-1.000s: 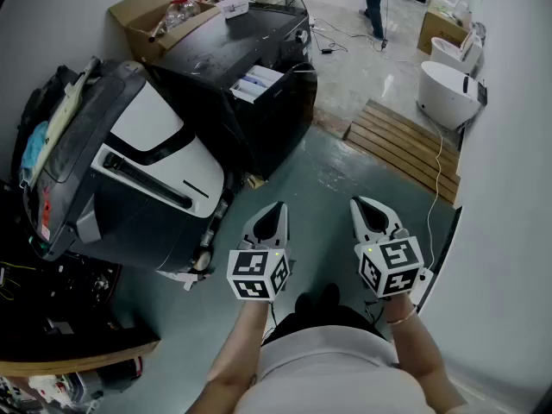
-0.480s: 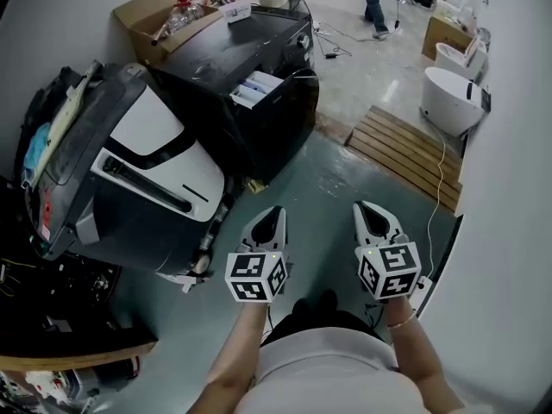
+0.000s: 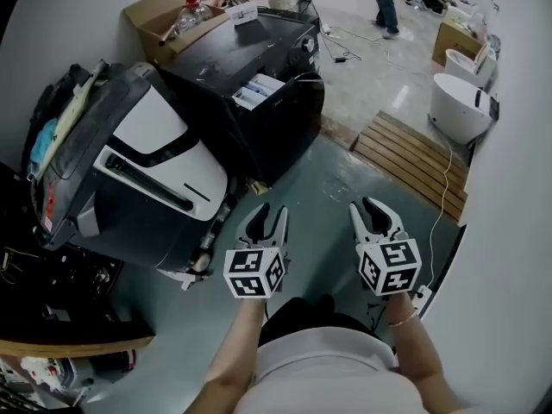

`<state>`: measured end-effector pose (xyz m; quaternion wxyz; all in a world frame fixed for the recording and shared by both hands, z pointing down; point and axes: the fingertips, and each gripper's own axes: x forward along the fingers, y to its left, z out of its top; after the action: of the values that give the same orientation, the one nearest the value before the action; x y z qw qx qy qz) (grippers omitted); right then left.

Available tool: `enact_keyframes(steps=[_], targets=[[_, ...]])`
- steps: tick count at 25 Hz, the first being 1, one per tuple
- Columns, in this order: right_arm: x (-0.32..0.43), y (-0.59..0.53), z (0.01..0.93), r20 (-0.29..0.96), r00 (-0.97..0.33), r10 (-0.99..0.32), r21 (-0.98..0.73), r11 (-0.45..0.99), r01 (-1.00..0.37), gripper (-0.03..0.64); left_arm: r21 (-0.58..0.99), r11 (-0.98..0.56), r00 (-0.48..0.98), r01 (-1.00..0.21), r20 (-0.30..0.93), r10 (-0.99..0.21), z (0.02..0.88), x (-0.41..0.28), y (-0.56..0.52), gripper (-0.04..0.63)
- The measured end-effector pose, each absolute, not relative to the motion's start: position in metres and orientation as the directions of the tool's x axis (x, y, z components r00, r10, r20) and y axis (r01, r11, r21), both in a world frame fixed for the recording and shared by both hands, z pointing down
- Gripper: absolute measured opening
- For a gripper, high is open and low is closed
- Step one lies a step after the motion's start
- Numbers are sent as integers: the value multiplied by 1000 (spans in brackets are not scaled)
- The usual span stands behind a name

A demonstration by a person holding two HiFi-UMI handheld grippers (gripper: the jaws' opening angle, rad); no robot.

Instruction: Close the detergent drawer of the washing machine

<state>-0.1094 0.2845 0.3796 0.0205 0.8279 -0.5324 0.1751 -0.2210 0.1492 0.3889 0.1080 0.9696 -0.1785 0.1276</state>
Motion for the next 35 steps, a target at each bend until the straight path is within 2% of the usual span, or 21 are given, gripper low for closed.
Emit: enact_keyframes(steps=[12, 25, 35], targets=[[-81, 271, 390, 322, 344, -882, -182, -414, -892, 91, 154, -895, 880, -419, 311, -359, 400, -205, 130, 146], [12, 202, 414, 380, 372, -847, -181, -462, -868, 91, 160, -876, 854, -455, 358, -378, 431, -119, 37, 167], [71, 112, 428, 431, 337, -837, -191, -450, -873, 91, 171, -865, 835, -472, 402, -376, 446, -60, -48, 169]])
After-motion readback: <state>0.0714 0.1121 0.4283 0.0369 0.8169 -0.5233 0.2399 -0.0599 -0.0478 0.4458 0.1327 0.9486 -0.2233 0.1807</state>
